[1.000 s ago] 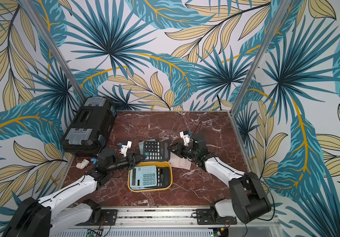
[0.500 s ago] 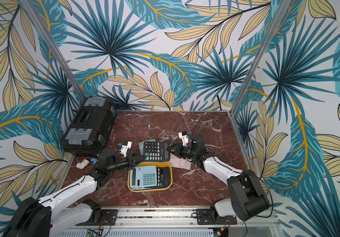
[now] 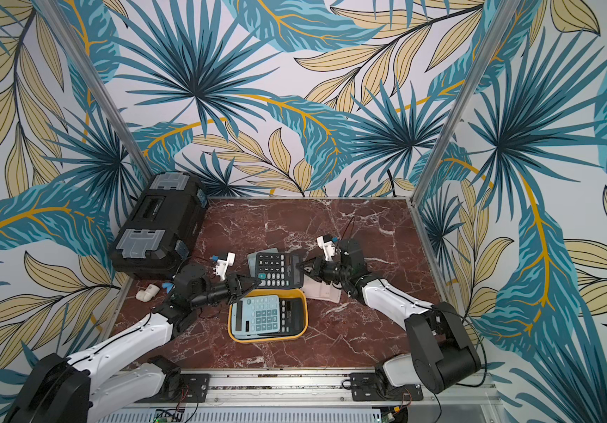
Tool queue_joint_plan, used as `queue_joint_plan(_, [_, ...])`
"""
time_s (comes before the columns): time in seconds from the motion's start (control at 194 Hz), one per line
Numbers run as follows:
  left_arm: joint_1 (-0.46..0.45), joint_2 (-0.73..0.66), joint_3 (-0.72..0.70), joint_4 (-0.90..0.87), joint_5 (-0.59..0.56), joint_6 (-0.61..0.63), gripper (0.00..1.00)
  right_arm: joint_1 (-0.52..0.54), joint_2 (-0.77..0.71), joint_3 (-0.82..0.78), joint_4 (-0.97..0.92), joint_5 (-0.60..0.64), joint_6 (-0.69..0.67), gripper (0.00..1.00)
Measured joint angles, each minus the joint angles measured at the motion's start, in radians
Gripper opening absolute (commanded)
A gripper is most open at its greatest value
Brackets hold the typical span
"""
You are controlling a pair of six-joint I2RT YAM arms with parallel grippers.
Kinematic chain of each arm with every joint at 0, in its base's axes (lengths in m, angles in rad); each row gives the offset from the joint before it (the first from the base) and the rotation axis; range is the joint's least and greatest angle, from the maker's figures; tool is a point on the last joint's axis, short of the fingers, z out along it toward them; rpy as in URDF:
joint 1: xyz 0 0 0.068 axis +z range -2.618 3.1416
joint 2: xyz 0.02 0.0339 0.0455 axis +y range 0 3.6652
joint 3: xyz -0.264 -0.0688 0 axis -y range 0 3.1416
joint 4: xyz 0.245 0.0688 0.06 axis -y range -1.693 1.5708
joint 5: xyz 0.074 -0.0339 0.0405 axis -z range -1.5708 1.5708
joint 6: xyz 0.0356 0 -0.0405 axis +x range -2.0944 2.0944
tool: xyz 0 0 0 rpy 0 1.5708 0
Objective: Put the calculator in the storage box
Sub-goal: Pick up the calculator at the center of the board, then place the calculator in the storage box.
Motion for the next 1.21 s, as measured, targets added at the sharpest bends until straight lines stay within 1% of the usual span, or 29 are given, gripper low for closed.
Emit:
queue_joint_plan(0.078, [0.0, -0.033, 0.001, -0.042, -0.012, 0.027, 0.46, 0.003, -0.011, 0.0, -0.021, 0.005, -0.012, 0.0])
queue_joint_plan(0.212, [0.0, -0.116, 0.004, -0.138, -0.056, 0.082, 0.75, 0.0, -0.038, 0.0, -0.076, 0.025, -0.032, 0.0])
queue_joint_plan(0.227, [0.0, -0.128, 0.006, -0.157, -0.061, 0.104, 0.77, 0.0, -0.042, 0.0, -0.082, 0.027, -0.034, 0.0])
queue_joint_plan(0.248, [0.0, -0.138, 0.008, -0.174, -0.07, 0.1, 0.8, 0.0, -0.048, 0.0, -0.093, 0.029, -0.037, 0.0])
queue_joint_plan(0.3, [0.0, -0.183, 0.02, -0.254, -0.104, 0.142, 0.8, 0.0, -0.077, -0.001, -0.13, 0.035, -0.051, 0.0])
queue_joint_plan(0.31, [0.0, -0.188, 0.022, -0.263, -0.108, 0.145, 0.86, 0.0, -0.08, -0.001, -0.133, 0.036, -0.051, 0.0])
queue_joint_plan(0.326, [0.0, -0.193, 0.024, -0.274, -0.111, 0.147, 0.91, 0.0, -0.087, -0.002, -0.14, 0.037, -0.054, 0.0])
queue_joint_plan(0.367, [0.0, -0.215, 0.034, -0.318, -0.135, 0.166, 0.94, 0.0, -0.104, -0.006, -0.15, 0.039, -0.058, 0.0])
queue_joint_plan(0.486, [0.0, -0.262, 0.054, -0.402, -0.192, 0.214, 1.0, 0.001, -0.159, -0.041, -0.169, 0.038, -0.058, 0.0])
queue_joint_plan(0.61, [0.0, -0.282, 0.063, -0.441, -0.225, 0.234, 1.0, 0.013, -0.199, -0.085, -0.195, 0.04, -0.059, 0.0])
queue_joint_plan(0.811, [0.001, -0.278, 0.063, -0.463, -0.241, 0.24, 1.0, 0.059, -0.253, -0.14, -0.258, 0.072, -0.066, 0.0])
queue_joint_plan(1.214, [0.001, -0.27, 0.063, -0.466, -0.245, 0.244, 1.0, 0.192, -0.306, -0.195, -0.328, 0.24, -0.064, 0.0])
